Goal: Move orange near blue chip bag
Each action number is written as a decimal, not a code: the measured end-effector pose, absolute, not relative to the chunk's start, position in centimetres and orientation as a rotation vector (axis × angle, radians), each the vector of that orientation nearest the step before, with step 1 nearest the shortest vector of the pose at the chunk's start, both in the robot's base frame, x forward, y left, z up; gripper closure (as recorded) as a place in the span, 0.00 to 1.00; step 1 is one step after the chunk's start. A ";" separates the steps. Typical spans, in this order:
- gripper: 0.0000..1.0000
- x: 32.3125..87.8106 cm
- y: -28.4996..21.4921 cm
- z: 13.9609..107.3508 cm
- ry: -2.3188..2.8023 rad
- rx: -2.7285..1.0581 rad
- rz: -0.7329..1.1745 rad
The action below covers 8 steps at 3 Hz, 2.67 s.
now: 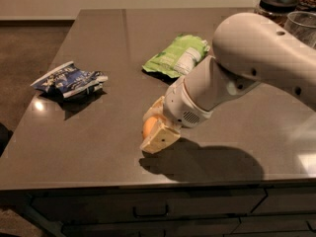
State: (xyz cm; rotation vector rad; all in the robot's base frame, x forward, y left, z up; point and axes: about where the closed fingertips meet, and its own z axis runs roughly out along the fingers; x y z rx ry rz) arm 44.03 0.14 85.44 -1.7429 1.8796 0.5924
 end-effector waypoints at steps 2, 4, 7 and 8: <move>1.00 45.8 4.0 86.7 1.833 -1.792 0.606; 1.00 49.3 8.2 86.6 1.725 -1.745 0.685; 1.00 52.1 11.2 86.9 1.656 -1.519 0.616; 1.00 53.0 12.4 86.5 1.662 -1.486 0.609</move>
Offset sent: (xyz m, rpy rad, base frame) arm 0.0437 0.0704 0.0136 0.0539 -0.0023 0.0861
